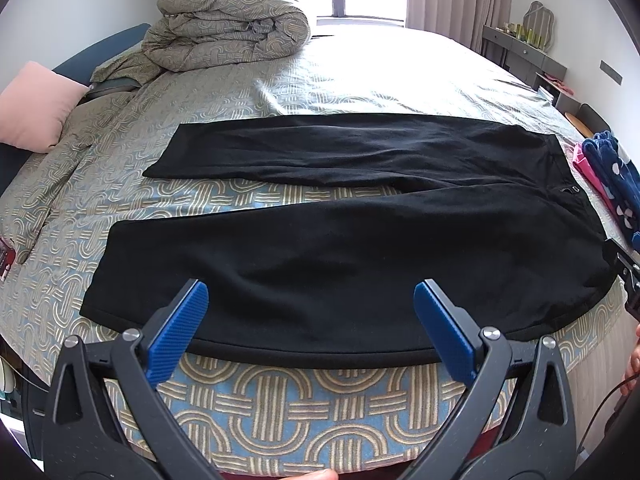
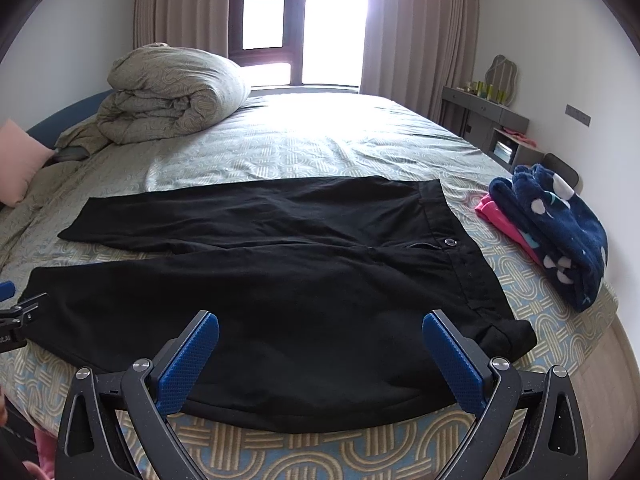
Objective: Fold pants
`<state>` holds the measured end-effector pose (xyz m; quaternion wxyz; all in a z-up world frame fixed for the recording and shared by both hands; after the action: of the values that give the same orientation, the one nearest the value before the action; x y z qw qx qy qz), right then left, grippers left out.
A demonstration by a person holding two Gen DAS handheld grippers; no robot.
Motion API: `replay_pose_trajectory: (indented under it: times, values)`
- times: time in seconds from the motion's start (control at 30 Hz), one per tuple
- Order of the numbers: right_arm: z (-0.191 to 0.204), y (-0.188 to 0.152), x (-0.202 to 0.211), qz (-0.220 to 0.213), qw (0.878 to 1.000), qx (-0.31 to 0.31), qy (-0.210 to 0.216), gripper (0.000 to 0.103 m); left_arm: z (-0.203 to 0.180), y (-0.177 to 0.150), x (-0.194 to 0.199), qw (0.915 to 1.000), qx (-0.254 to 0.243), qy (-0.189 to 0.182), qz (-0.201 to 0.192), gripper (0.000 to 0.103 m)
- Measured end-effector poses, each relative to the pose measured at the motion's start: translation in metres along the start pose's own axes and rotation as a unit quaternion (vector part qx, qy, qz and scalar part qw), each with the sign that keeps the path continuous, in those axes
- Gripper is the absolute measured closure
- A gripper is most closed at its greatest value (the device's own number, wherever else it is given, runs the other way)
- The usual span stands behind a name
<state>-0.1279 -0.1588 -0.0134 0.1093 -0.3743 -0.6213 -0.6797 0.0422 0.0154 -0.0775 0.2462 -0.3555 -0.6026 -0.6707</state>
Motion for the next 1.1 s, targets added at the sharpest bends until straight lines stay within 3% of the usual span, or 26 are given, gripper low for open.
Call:
replay_pose_trajectory:
  times: [1.1]
  values:
    - [0.0028, -0.0077, -0.0043, 0.013, 1.000, 0.000, 0.005, 0.000, 0.0008, -0.0042, 0.0003, 1.0000, -0.001, -0.004, 0.006, 0.000]
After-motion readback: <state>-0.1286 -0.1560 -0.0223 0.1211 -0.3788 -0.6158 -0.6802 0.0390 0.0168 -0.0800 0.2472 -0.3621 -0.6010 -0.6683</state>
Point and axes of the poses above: each gripper's, at about its wrist camera, not at the fingertips, and x roughly against the way its jaws point, z to its left, y to its top, the point moved 5 cm from there along -x, roughly the way its jaws point, and after that the axes turned 2 degrees about -y, right-handed, at the moved point
